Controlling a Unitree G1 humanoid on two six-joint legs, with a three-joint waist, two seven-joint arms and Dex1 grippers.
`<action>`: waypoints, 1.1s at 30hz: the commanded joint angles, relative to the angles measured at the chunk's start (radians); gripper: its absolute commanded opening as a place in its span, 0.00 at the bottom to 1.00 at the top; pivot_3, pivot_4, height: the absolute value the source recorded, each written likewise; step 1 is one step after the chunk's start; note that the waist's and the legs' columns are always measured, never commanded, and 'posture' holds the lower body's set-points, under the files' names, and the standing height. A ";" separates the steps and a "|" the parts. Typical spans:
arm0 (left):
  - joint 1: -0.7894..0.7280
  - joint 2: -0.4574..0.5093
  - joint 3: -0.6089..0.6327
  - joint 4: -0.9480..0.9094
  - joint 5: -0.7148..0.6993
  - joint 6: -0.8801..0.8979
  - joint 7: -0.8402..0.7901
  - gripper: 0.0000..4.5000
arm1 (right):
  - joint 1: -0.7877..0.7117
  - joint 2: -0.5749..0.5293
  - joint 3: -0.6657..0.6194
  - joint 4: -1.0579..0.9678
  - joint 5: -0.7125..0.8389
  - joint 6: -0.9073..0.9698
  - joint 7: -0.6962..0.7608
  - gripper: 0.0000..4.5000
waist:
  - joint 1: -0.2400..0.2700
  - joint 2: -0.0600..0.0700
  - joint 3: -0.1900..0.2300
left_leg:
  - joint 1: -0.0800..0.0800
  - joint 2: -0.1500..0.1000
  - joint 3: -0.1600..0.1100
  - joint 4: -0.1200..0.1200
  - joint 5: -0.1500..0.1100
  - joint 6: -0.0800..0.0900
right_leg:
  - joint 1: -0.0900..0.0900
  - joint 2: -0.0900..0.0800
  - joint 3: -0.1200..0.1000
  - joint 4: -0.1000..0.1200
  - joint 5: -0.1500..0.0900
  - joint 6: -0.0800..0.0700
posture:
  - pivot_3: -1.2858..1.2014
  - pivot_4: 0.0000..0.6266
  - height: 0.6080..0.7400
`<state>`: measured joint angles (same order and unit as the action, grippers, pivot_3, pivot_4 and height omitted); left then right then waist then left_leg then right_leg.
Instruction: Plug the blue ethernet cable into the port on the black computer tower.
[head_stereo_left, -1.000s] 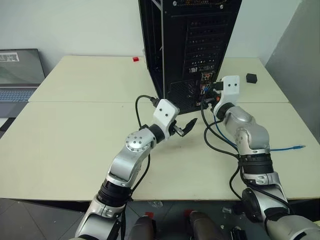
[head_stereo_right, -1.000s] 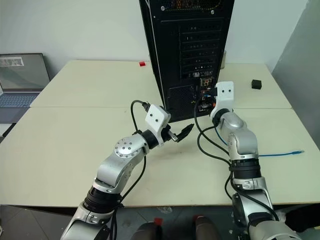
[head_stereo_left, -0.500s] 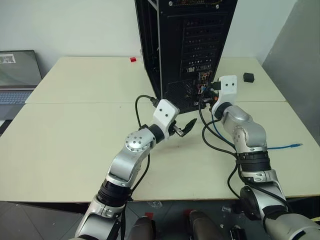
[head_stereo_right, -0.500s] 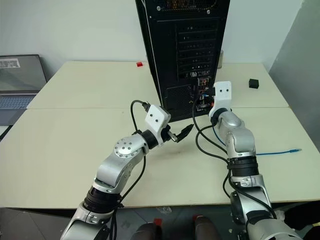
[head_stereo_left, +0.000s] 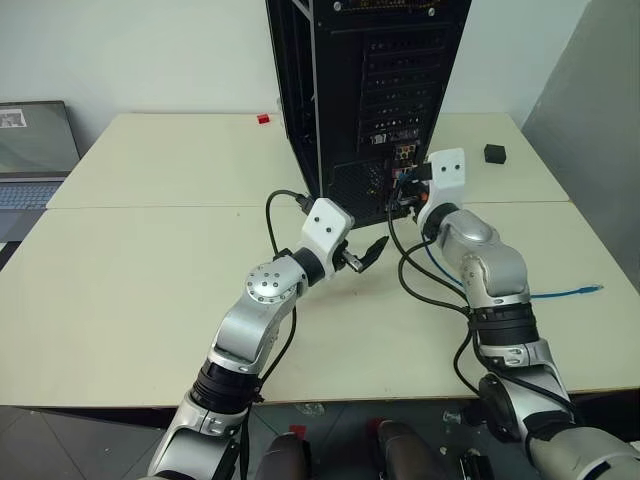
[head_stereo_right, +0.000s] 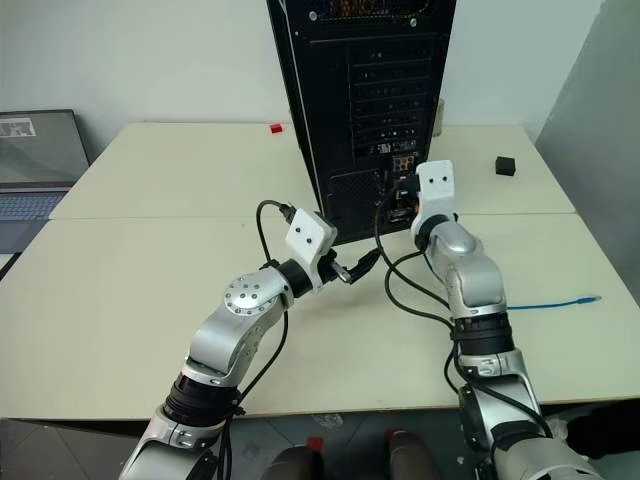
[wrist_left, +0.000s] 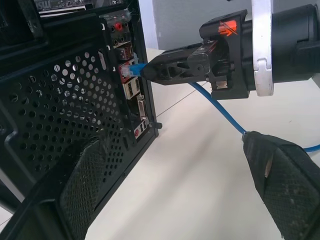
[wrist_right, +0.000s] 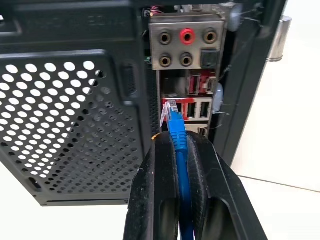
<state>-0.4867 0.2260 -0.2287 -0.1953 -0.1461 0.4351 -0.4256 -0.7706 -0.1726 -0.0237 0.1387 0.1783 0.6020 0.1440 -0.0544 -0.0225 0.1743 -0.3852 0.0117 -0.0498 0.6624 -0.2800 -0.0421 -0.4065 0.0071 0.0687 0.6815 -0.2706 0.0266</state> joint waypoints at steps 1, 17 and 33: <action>-0.004 0.001 0.015 -0.028 0.003 -0.007 -0.004 1.00 | -0.015 0.001 0.003 -0.037 -0.010 -0.020 0.008 0.00 | 0.000 0.000 0.000 | 0.000 0.000 0.000 0.000 0.000 0.000 | 0.000 0.000 0.000 0.000 0.000 0.000 | 0.52 0.24 1.00; -0.005 0.002 0.017 -0.030 0.003 -0.003 0.000 1.00 | 0.012 0.010 -0.037 -0.093 0.007 0.030 -0.031 0.00 | 0.002 0.000 0.000 | 0.000 0.000 0.000 0.000 0.000 0.000 | 0.000 0.000 0.000 0.000 0.000 0.000 | 0.52 0.24 1.00; -0.004 0.002 0.022 -0.036 -0.001 0.009 0.004 1.00 | 0.001 0.020 -0.034 -0.067 -0.006 0.015 -0.032 0.00 | 0.002 0.000 0.000 | -0.001 0.000 -0.001 0.000 0.000 0.000 | 0.000 0.000 0.000 -0.001 0.000 0.000 | 0.52 0.24 1.00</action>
<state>-0.4865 0.2309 -0.2281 -0.1954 -0.1459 0.4441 -0.4250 -0.7412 -0.1493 -0.0491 0.0884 0.1773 0.6428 0.1094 -0.0526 -0.0225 0.1743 -0.3858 0.0114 -0.0503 0.6623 -0.2800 -0.0421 -0.4065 0.0069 0.0684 0.6809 -0.2706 0.0266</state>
